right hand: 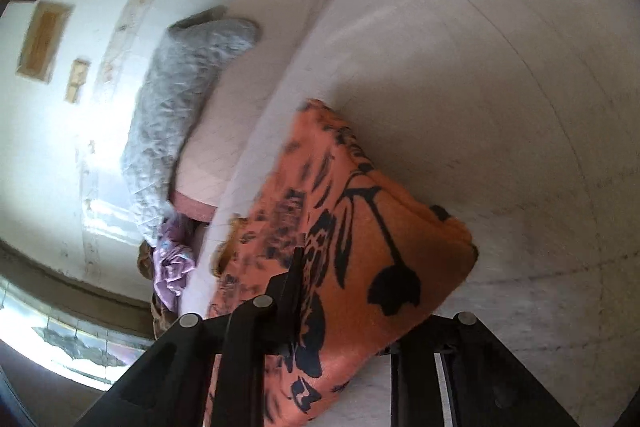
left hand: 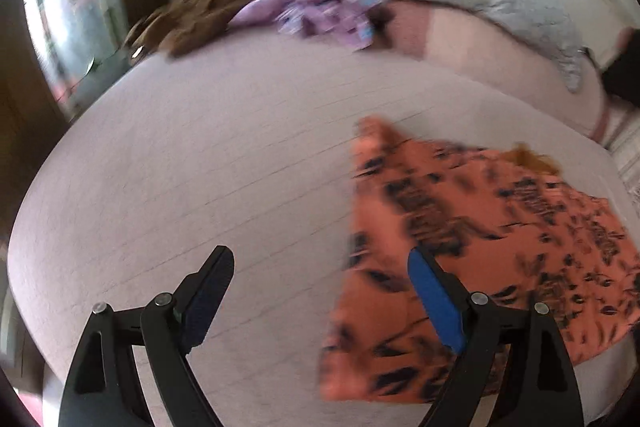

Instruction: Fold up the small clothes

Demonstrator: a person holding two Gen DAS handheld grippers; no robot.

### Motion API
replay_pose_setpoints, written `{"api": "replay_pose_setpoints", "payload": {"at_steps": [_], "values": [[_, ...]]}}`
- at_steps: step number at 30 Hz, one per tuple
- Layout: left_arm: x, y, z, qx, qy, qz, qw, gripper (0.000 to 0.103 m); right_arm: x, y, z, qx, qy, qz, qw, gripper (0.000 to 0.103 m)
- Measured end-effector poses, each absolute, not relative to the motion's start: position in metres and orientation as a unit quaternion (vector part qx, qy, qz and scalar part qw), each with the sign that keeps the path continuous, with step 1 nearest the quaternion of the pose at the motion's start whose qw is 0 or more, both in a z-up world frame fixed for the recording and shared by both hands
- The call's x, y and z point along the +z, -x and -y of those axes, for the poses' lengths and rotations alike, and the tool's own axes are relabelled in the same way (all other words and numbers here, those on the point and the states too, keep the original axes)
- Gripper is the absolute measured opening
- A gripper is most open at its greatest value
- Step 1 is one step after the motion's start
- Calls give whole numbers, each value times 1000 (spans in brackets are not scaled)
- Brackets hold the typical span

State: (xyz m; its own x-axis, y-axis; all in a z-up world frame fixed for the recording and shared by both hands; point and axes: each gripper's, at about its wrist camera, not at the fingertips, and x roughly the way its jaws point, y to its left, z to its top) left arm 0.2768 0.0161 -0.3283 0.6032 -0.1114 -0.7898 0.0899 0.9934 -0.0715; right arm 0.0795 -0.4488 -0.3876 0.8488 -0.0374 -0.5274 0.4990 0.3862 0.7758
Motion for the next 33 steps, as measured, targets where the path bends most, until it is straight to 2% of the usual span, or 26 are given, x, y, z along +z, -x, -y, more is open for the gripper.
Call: {"api": "replay_pose_setpoints", "payload": {"at_steps": [2,6,13,16,19,23,25,27,28,31,32,33], "values": [[-330,-284,-36,-48,48,-450,890,89,-366,-86,441,-160,-500,-219,823,21],[-337,-298,-59,16,38,-462,886,89,-325,-108,412,-139,-451,-225,852,21],[-332,-305,-86,51,73,-462,882,89,-266,-167,313,-57,-390,-238,888,21],[-327,-306,-97,61,74,-454,886,89,-266,-193,263,-21,-382,-263,886,21],[-327,-310,-109,66,89,-451,886,89,-291,-224,206,8,-358,-316,879,22],[-330,-309,-121,70,106,-453,883,89,-354,-261,149,36,-356,-418,835,37],[-330,-309,-122,68,105,-452,883,89,-366,-260,137,43,-342,-415,842,42],[-329,-309,-120,56,105,-448,886,89,-358,-252,138,92,-343,-396,847,81],[-327,-308,-118,47,107,-444,888,89,-353,-248,141,139,-360,-394,834,85],[-321,-300,-109,-26,139,-432,891,89,-331,-233,150,217,-369,-388,817,85],[-319,-298,-103,-60,147,-430,889,89,-322,-224,159,201,-352,-375,834,84],[-318,-294,-94,-96,147,-433,884,89,-315,-216,168,185,-337,-362,849,78]]}}
